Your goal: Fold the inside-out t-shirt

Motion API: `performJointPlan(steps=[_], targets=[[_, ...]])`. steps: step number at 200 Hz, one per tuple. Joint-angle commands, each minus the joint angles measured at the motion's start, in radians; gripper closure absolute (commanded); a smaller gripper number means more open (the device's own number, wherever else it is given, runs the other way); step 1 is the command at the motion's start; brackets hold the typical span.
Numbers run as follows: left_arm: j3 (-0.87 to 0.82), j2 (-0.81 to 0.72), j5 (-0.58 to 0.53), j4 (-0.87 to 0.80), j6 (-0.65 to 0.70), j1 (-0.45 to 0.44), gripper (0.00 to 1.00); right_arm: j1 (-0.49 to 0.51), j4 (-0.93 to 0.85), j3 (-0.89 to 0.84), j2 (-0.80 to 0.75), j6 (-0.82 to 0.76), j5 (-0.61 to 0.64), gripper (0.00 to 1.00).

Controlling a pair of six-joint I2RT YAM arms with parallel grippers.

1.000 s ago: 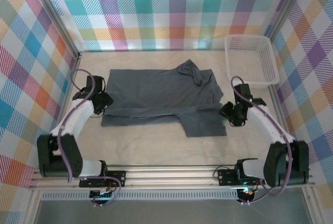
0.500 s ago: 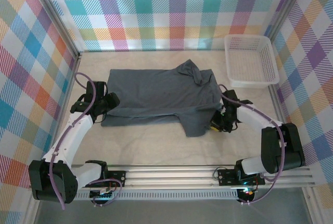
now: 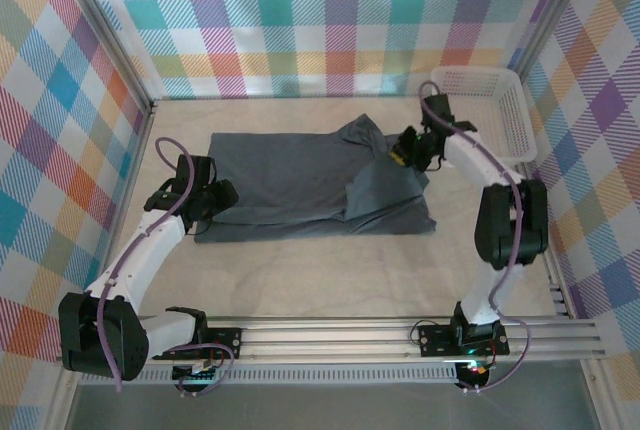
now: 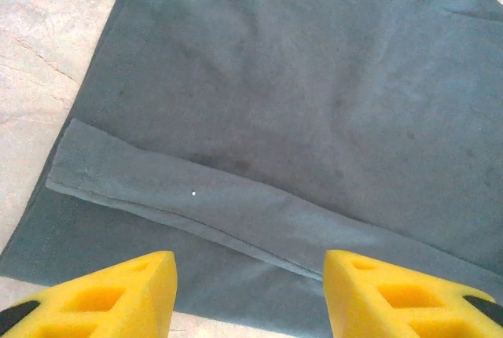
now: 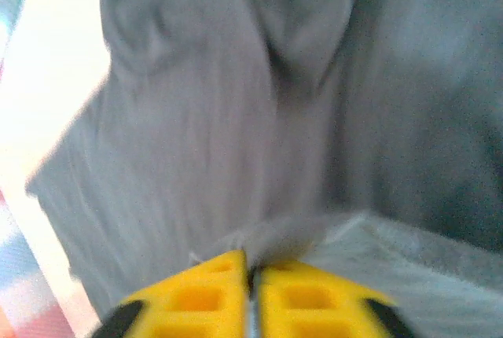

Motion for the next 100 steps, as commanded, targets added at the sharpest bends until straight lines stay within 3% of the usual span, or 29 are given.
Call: performJointPlan(steps=[1,24,43,49,61,81,100], targets=[[-0.01,-0.006,-0.004,0.017,-0.001,-0.01,0.48,-0.04,-0.134,0.125,0.095,-0.067,-0.052,0.61],[-0.029,0.002,-0.009,0.023,-0.021,-0.01,0.48,-0.021,-0.077,0.011,0.01,-0.097,-0.087,0.54],[-0.023,0.053,0.003,0.045,-0.065,-0.011,0.51,-0.01,-0.019,-0.162,-0.103,-0.084,-0.047,0.58],[-0.008,0.083,0.006,0.049,-0.078,-0.011,0.6,-0.008,-0.001,-0.223,-0.134,-0.077,-0.024,0.61],[0.03,0.155,0.0,0.043,-0.096,-0.011,1.0,-0.009,0.031,-0.328,-0.173,-0.063,0.025,0.74],[0.148,0.339,-0.056,0.0,-0.115,-0.009,1.0,-0.01,0.025,-0.42,-0.175,-0.069,0.106,0.99],[0.235,0.52,-0.073,-0.019,-0.124,-0.006,1.0,-0.012,-0.004,-0.441,-0.133,-0.078,0.138,1.0]])
